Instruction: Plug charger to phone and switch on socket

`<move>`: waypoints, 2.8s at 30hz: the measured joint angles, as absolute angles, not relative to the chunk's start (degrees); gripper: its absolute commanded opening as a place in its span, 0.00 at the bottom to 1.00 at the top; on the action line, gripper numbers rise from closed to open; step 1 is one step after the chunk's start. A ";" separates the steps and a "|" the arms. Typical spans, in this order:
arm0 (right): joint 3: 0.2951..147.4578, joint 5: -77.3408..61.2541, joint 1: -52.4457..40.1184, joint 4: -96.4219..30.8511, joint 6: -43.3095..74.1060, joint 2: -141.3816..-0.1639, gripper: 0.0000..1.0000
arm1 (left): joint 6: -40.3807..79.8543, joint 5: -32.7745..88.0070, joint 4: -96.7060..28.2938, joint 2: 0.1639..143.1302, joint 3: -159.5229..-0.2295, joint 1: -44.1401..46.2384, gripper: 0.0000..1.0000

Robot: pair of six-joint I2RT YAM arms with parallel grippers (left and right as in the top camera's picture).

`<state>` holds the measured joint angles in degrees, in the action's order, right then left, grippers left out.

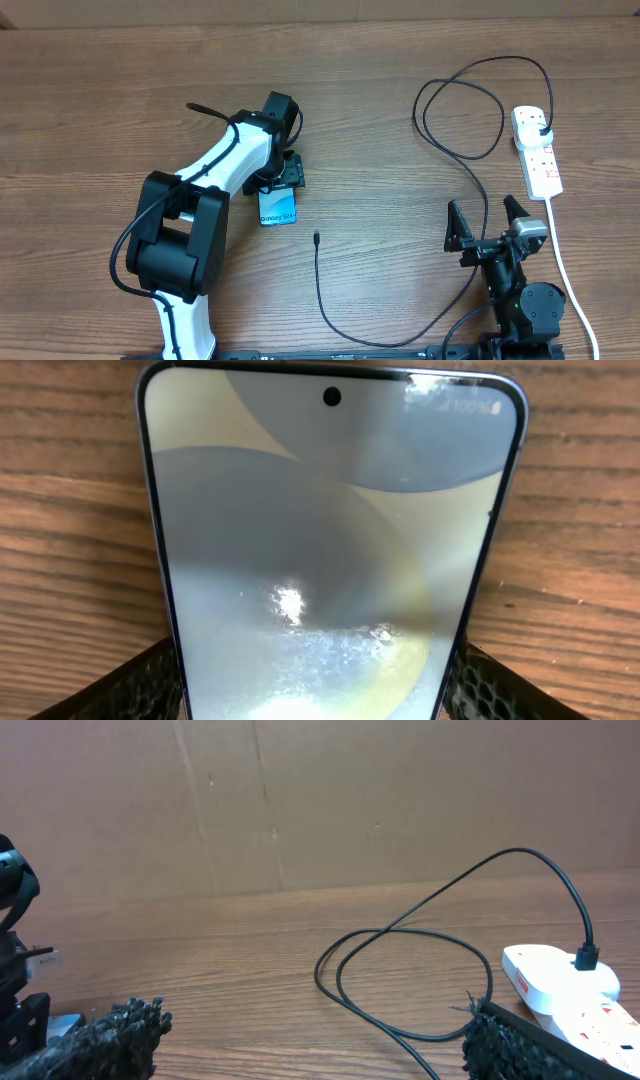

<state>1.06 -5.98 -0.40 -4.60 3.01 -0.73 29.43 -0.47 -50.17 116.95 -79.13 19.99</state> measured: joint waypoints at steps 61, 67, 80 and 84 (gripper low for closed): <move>1.06 -5.98 -0.43 -4.58 2.98 -0.73 1.00 | 29.17 0.03 -52.29 116.79 -78.15 21.78 0.91; 1.06 -5.98 -0.40 -4.62 3.01 -0.73 1.00 | 29.17 0.03 -52.27 116.79 -78.15 21.78 0.90; 1.06 -5.96 -0.40 -4.60 3.01 -0.73 1.00 | 29.17 0.01 -52.27 116.77 -78.15 21.78 0.88; 1.04 -5.93 -0.40 -4.60 3.01 -0.73 1.00 | 29.04 0.01 -52.27 116.77 -78.15 21.78 0.88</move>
<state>1.04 -5.93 -0.40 -4.60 3.01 -0.73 29.04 0.01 -52.27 116.77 -78.15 21.78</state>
